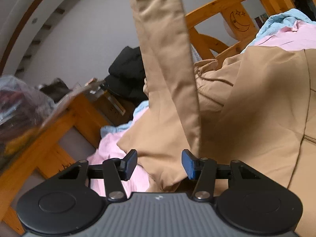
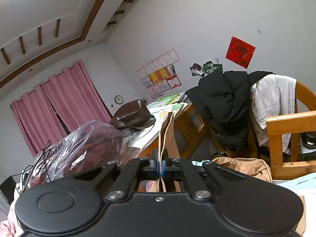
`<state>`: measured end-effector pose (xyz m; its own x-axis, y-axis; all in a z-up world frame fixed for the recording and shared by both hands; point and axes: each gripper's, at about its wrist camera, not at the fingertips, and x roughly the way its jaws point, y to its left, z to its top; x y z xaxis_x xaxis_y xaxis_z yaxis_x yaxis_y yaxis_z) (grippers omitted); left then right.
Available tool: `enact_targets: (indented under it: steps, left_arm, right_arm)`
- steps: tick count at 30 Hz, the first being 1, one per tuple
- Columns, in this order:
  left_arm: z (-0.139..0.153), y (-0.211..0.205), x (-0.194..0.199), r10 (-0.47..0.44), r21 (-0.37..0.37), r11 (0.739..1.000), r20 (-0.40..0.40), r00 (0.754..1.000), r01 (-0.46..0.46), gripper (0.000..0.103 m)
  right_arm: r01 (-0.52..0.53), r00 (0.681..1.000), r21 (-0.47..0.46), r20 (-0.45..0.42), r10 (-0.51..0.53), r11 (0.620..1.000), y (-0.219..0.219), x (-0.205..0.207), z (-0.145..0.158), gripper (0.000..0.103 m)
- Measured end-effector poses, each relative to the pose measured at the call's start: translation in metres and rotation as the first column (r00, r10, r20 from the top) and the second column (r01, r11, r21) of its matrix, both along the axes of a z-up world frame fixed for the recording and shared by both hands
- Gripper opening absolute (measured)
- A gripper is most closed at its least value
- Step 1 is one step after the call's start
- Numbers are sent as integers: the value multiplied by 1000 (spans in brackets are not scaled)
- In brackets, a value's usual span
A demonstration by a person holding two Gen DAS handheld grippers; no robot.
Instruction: Fold large clothes
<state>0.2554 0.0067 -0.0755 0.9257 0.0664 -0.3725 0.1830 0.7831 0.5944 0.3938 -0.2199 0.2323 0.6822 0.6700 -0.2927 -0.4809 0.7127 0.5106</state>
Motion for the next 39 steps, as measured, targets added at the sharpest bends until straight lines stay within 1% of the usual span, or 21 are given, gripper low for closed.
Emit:
enact_targets:
  steps: [4, 8, 12, 14, 17, 18, 19, 20, 21, 22, 24, 25, 27, 28, 29, 31, 33, 35, 36, 37, 39]
  left_arm:
    - [8, 6, -13, 11, -89, 996, -7, 1000, -11, 68]
    - [9, 9, -28, -11, -82, 997, 7, 1000, 12, 74]
    - [14, 15, -43, -36, -144, 989, 7, 999, 37, 82]
    - [11, 10, -44, -38, -104, 994, 18, 999, 39, 84]
    - [4, 1, -21, 18, -36, 999, 17, 1000, -18, 83]
    - [2, -2, -10, 51, -8, 999, 20, 999, -51, 73]
    - [0, -3, 1, 91, 19, 996, 27, 995, -92, 51]
    - [1, -2, 12, 130, 30, 991, 25, 991, -131, 41]
    - [3, 2, 19, 153, 21, 988, 19, 988, -154, 24]
    - [9, 11, 24, 185, -13, 983, 26, 982, -184, 12]
    - [24, 33, 26, 262, -107, 961, 59, 963, -255, 9]
    - [32, 49, 26, 308, -172, 940, 60, 950, -294, 8]
    - [41, 80, 27, 361, -292, 893, 11, 933, -342, 8]
    - [40, 93, 30, 367, -326, 876, -26, 930, -355, 8]
    - [37, 101, 31, 370, -329, 872, -45, 928, -363, 8]
    - [24, 108, 33, 353, -300, 884, -73, 933, -358, 8]
    - [13, 112, 31, 316, -258, 908, -99, 943, -331, 13]
    - [8, 117, 29, 276, -243, 919, -160, 948, -309, 27]
    - [9, 121, 27, 259, -244, 923, -179, 949, -298, 42]
    - [12, 124, 22, 244, -245, 928, -175, 954, -282, 57]
    - [17, 122, 8, 214, -249, 936, -164, 963, -250, 67]
  right_arm:
    - [-3, 1000, -4, 12, 3, 1000, 3, 1, 7, 1]
    - [-12, 1000, -1, 19, 12, 1000, 7, 1, 10, 1]
    - [-11, 1000, 5, 26, 11, 1000, 6, 1, 11, 1]
    - [-10, 999, 11, 35, 10, 1000, 3, -1, 14, 1]
    - [-10, 999, 19, 41, 9, 1000, 1, -3, 16, 1]
    - [-9, 999, 21, 42, 9, 1000, 0, -4, 17, 1]
    - [-9, 999, 21, 43, 8, 1000, -1, -5, 17, 1]
    - [-8, 999, 16, 45, 7, 1000, -2, -6, 17, 1]
    - [-3, 999, 4, 48, 3, 1000, -4, -8, 16, 1]
    - [-5, 999, -3, 48, 5, 1000, -6, -9, 15, 1]
    - [4, 999, -15, 54, -3, 1000, -13, -13, 10, 1]
    - [8, 998, -16, 57, -7, 1000, -18, -16, 3, 1]
    - [1, 998, 5, 58, -1, 1000, -31, -22, -20, 1]
    - [1, 998, 15, 55, -1, 1000, -37, -25, -37, 1]
    - [1, 999, 10, 47, -2, 1000, -42, -29, -61, 1]
    - [22, 1000, 1, 4, -22, 1000, -52, -37, -123, 1]
    - [63, 996, -27, -59, -65, 998, -60, -41, -181, 1]
    - [100, 985, -102, -127, -113, 990, -67, -45, -235, 1]
    - [116, 975, -147, -173, -141, 982, -71, -48, -264, 1]
    - [119, 967, -170, -203, -153, 978, -72, -52, -280, 1]
    - [134, 949, -197, -257, -183, 971, -78, -62, -309, 1]
